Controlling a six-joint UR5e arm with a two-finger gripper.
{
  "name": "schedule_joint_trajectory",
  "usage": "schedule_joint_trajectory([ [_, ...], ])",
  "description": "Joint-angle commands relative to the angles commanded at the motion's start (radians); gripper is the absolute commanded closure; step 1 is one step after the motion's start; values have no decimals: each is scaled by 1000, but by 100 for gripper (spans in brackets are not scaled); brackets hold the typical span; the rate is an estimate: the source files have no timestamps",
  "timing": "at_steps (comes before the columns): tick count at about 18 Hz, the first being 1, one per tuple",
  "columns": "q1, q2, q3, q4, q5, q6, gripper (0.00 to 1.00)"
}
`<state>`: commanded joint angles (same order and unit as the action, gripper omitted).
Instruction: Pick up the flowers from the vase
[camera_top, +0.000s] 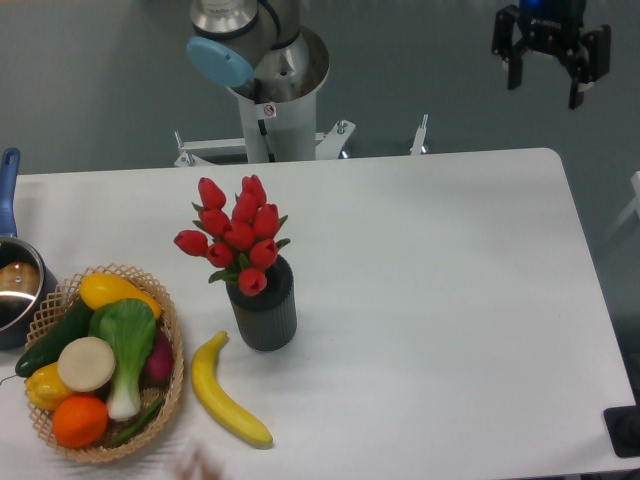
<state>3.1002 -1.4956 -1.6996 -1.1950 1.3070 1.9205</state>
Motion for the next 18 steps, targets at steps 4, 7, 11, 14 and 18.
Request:
schedule_joint_trajectory([
  [4,2,0,0,-3,-24,-9,0],
  [7,8,3,-31,3,-124,-34,0],
  [11,64,12,-66,6,-271,-95,0],
  [14,66,20,-89,8,-307,-168,0],
  [18,80,9,-109,12,-457,-302,0],
])
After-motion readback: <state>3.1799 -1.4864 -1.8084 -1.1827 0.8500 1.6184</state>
